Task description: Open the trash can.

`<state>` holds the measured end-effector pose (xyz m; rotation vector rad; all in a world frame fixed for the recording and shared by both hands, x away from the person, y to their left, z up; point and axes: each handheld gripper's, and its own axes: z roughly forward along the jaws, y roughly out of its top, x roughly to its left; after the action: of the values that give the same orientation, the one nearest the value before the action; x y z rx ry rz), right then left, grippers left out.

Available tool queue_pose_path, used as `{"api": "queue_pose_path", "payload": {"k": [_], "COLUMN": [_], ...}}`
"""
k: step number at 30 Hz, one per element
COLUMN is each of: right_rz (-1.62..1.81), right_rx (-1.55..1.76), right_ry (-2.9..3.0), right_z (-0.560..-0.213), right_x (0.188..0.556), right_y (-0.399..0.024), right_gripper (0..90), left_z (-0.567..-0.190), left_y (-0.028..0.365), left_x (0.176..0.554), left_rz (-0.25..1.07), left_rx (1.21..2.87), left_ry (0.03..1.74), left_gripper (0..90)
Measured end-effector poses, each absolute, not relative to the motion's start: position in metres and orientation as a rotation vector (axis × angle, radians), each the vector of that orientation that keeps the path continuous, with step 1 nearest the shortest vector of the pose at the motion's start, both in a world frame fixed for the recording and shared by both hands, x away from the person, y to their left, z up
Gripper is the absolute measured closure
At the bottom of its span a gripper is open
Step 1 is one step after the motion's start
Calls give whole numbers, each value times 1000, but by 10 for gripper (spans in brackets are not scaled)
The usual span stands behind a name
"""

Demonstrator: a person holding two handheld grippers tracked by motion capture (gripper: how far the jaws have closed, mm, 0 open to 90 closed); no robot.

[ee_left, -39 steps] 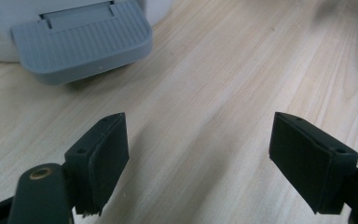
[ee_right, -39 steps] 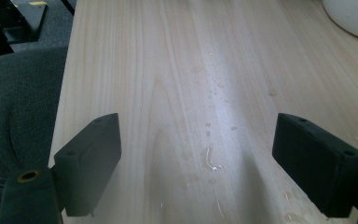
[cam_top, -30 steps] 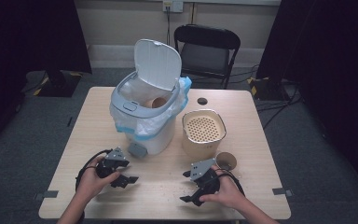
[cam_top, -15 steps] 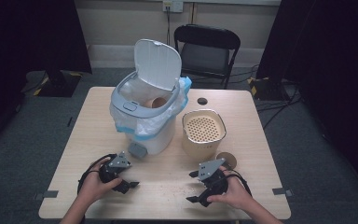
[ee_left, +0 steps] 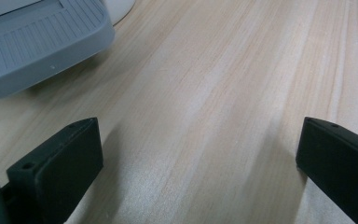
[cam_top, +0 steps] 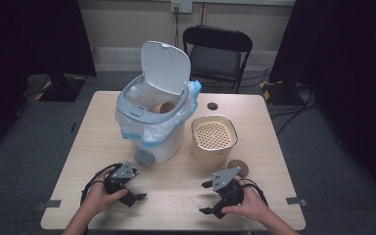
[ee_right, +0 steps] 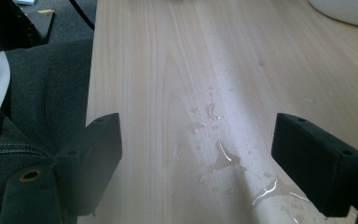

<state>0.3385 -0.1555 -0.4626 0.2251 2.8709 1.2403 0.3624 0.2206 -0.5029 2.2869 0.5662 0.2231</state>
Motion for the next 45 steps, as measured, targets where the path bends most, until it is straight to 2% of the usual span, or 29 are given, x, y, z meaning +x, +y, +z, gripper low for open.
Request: {"api": "queue_pose_path", "payload": {"k": [16, 20, 45], "right_rz": [1229, 1223, 1236], "right_rx": [276, 278, 319], "right_ry": [2869, 2873, 2882], "right_z": [-462, -462, -466], "right_x": [332, 332, 321], "right_y": [-180, -185, -216], "right_gripper": [157, 186, 165], "left_z": [-503, -503, -503], "left_y": [221, 221, 221], "left_x": [362, 362, 362], "left_rz": [224, 224, 226], "left_rx": [2286, 2286, 2287], "left_ry": [566, 566, 567], "left_gripper": [0, 0, 0]}}
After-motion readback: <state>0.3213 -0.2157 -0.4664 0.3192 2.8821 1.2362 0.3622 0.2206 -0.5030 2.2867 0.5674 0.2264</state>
